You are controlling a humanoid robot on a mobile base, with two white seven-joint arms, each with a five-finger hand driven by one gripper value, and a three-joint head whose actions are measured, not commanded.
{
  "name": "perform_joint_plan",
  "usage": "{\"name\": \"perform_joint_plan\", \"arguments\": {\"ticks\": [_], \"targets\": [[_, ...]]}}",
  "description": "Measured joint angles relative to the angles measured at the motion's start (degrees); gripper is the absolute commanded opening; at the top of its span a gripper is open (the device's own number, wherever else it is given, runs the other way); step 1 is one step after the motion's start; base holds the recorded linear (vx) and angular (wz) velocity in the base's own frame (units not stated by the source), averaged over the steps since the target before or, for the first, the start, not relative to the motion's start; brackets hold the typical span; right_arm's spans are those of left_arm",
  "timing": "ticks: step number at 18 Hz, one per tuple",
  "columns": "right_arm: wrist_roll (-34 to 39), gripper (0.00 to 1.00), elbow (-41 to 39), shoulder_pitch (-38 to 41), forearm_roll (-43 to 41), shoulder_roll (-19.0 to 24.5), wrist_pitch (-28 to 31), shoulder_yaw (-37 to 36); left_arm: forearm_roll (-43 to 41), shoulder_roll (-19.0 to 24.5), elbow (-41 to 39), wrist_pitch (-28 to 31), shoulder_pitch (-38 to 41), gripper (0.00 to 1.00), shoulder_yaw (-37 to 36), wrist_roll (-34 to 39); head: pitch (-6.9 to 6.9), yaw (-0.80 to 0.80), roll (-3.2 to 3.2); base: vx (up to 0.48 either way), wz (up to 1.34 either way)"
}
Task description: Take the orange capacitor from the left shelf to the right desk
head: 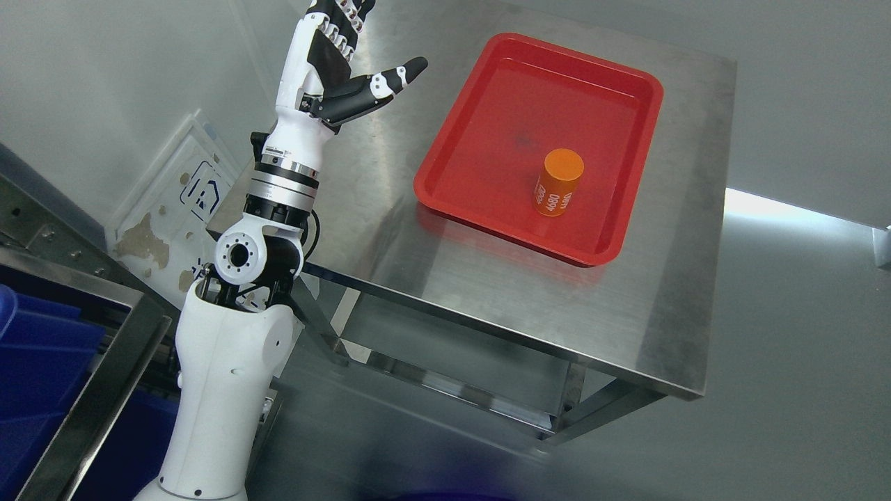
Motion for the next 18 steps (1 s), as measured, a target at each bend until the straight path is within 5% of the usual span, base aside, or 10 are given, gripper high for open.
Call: {"name": "perform_joint_plan", "arguments": {"ticks": [18], "targets": [[0.00, 1.00, 0.00, 0.00, 0.00, 0.00, 0.00, 0.00, -0.18, 0.00, -1.44, 1.14, 0.98, 1.00, 0.47, -0.04, 0.00, 0.00, 0.00, 0.000, 0.00]]}}
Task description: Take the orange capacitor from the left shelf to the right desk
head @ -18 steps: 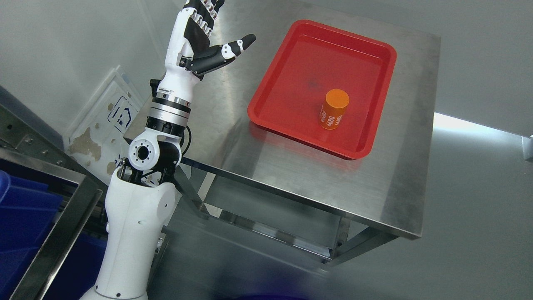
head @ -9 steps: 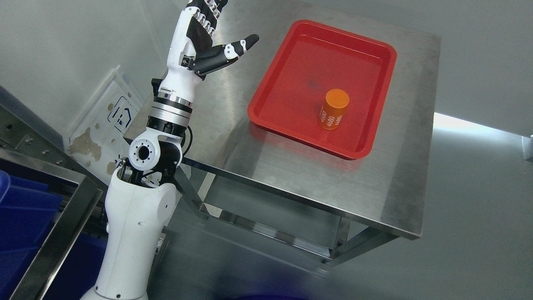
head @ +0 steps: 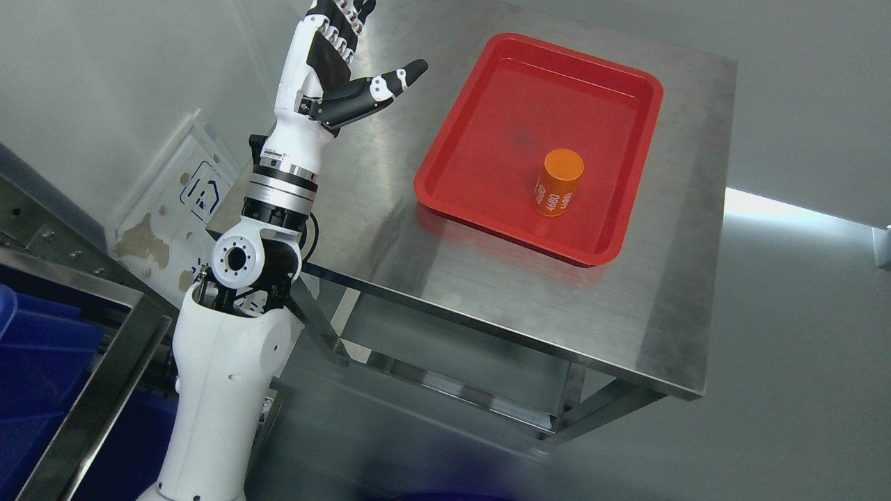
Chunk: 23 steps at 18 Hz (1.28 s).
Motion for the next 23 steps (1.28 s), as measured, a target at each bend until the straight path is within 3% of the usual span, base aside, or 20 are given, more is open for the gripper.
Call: {"name": "perform_joint_plan", "arguments": {"ticks": [23], "targets": [[0.00, 1.00, 0.00, 0.00, 0.00, 0.00, 0.01, 0.00, -0.02, 0.00, -0.27, 1.28, 0.54, 1.00, 1.46, 0.09, 0.00, 0.00, 0.00, 0.000, 0.00]]}}
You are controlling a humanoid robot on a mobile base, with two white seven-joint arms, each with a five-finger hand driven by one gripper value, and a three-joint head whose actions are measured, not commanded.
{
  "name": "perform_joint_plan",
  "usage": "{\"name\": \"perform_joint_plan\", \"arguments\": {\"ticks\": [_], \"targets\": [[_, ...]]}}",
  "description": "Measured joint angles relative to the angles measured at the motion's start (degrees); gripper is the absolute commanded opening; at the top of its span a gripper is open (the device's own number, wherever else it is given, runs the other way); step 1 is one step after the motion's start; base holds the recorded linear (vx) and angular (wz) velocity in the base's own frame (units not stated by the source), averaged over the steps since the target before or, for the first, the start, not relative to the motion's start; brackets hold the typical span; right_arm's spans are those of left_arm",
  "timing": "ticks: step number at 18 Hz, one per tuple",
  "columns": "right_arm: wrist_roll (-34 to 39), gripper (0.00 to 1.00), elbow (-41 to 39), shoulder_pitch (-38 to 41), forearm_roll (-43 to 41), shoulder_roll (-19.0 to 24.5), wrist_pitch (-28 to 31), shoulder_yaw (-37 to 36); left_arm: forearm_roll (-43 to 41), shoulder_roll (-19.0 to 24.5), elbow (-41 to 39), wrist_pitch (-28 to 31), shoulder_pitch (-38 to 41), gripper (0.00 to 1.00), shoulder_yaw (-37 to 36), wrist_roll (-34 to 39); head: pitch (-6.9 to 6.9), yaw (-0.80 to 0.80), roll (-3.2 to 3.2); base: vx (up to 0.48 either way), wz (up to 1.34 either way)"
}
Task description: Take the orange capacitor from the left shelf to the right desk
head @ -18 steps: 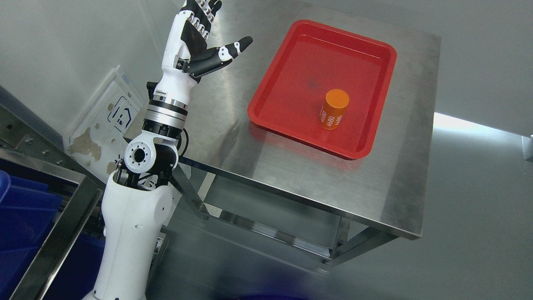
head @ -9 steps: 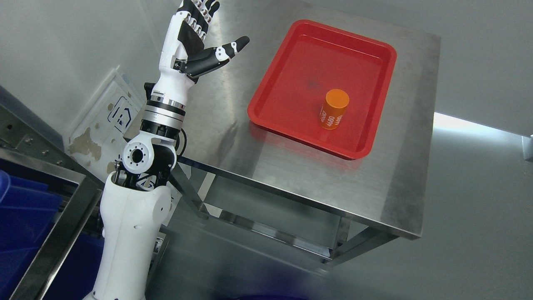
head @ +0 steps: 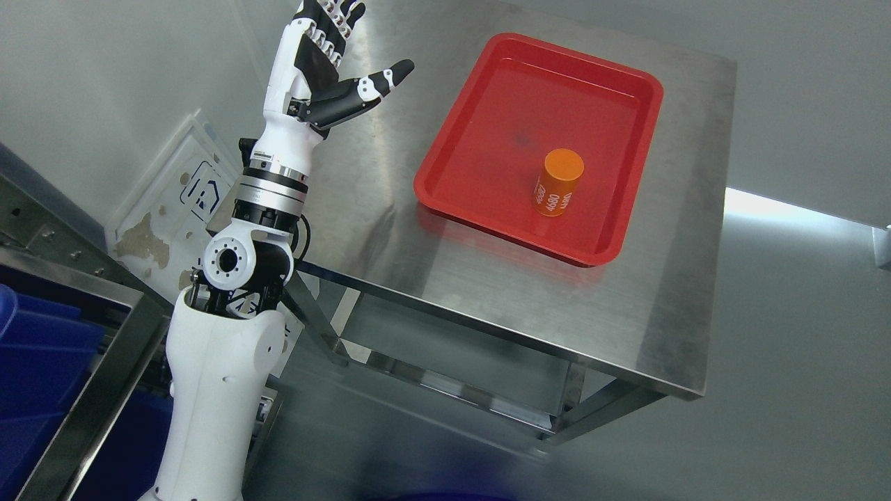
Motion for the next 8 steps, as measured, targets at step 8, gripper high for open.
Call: {"name": "perform_joint_plan", "arguments": {"ticks": [8], "targets": [[0.00, 1.00, 0.00, 0.00, 0.00, 0.00, 0.00, 0.00, 0.00, 0.00, -0.03, 0.70, 0.49, 1.00, -0.50, 0.01, 0.00, 0.00, 0.00, 0.000, 0.00]]}}
